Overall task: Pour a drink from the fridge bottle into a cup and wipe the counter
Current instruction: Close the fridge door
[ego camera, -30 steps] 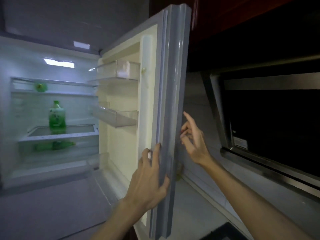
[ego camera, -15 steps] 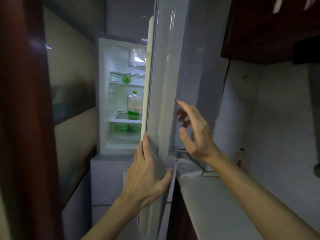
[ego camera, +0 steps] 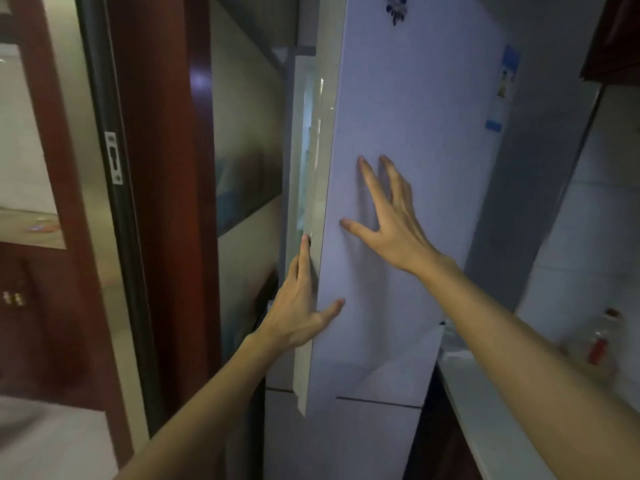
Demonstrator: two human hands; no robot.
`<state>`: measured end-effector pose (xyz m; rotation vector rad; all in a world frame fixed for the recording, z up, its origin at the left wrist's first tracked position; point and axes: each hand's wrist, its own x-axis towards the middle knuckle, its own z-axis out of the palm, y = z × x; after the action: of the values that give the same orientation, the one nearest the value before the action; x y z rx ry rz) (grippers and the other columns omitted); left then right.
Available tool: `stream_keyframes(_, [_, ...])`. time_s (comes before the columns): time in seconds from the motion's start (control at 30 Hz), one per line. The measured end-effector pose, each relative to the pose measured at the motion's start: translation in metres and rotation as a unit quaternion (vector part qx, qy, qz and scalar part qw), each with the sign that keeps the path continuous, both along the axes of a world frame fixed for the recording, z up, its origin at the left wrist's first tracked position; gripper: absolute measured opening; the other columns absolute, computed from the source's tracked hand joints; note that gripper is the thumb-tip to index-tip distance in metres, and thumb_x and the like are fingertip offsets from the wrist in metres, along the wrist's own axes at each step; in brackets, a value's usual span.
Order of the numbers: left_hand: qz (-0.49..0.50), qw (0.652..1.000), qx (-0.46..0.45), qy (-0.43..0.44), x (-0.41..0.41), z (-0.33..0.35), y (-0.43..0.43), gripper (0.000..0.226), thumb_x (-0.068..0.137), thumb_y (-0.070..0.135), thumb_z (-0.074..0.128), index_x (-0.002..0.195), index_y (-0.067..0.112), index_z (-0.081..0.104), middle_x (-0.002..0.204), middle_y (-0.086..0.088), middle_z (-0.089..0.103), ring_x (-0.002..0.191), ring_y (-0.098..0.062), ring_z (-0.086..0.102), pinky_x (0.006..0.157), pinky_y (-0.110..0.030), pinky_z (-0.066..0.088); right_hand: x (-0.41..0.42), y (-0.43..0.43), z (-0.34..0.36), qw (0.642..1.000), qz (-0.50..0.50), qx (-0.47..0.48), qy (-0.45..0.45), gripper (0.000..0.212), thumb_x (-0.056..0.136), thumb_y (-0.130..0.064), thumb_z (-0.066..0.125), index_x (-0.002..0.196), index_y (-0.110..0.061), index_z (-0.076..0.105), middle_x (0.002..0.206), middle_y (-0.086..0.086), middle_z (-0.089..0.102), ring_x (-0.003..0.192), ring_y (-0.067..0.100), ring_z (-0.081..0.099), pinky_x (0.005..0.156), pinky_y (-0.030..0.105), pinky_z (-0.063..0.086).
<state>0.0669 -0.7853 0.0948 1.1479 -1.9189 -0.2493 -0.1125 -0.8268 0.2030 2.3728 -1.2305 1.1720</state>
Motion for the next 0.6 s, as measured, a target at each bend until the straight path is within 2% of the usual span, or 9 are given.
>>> stream_keyframes(0.13, [-0.008, 0.999, 0.006, 0.044, 0.025, -0.006, -0.034, 0.115, 0.081, 0.056, 0.067, 0.154, 0.032, -0.017, 0.165, 0.009, 0.008, 0.149, -0.014, 0.023, 0.118, -0.049, 0.031, 0.027, -0.032, -0.005, 1.0, -0.014, -0.021, 0.0, 0.089, 0.092, -0.052, 0.06, 0.157, -0.034, 0.002, 0.165, 0.008, -0.01, 0.152, 0.027, -0.007, 0.122, 0.053, 0.012])
stream_keyframes(0.27, [-0.024, 0.992, 0.032, 0.122, 0.045, -0.015, -0.063, 0.105, 0.081, 0.045, 0.076, 0.154, 0.045, 0.001, 0.157, 0.015, 0.033, 0.139, -0.01, 0.043, 0.11, -0.049, 0.043, 0.046, -0.063, -0.012, 0.999, -0.02, -0.049, 0.007, 0.087, 0.093, -0.052, 0.058, 0.158, -0.03, 0.005, 0.165, 0.013, -0.01, 0.151, 0.031, -0.008, 0.122, 0.055, 0.008])
stream_keyframes(0.4, [-0.005, 0.987, 0.043, 0.157, 0.056, -0.022, -0.095, 0.096, 0.082, 0.033, 0.078, 0.152, 0.044, 0.013, 0.138, 0.02, 0.052, 0.117, -0.001, 0.059, 0.1, -0.039, 0.053, 0.06, -0.102, -0.022, 0.997, -0.009, -0.074, 0.014, 0.086, 0.092, -0.052, 0.059, 0.158, -0.03, 0.007, 0.165, 0.012, -0.011, 0.152, 0.03, -0.012, 0.122, 0.057, 0.005])
stream_keyframes(0.5, [0.02, 0.98, 0.055, 0.191, 0.061, -0.025, -0.12, 0.096, 0.081, 0.033, 0.08, 0.152, 0.045, 0.015, 0.126, 0.033, 0.047, 0.107, 0.01, 0.056, 0.092, -0.026, 0.053, 0.067, -0.133, -0.029, 0.995, -0.003, -0.097, 0.029, 0.086, 0.093, -0.053, 0.057, 0.158, -0.03, 0.006, 0.165, 0.012, -0.012, 0.152, 0.03, -0.014, 0.121, 0.057, -0.001])
stream_keyframes(0.6, [0.032, 0.972, 0.057, 0.225, 0.065, -0.026, -0.144, 0.093, 0.08, 0.027, 0.08, 0.146, 0.05, 0.019, 0.123, 0.038, 0.044, 0.102, 0.022, 0.054, 0.074, -0.01, 0.052, 0.077, -0.159, -0.034, 0.993, -0.004, -0.117, 0.031, 0.084, 0.093, -0.052, 0.056, 0.158, -0.03, 0.008, 0.165, 0.011, -0.01, 0.152, 0.03, -0.014, 0.121, 0.056, -0.004])
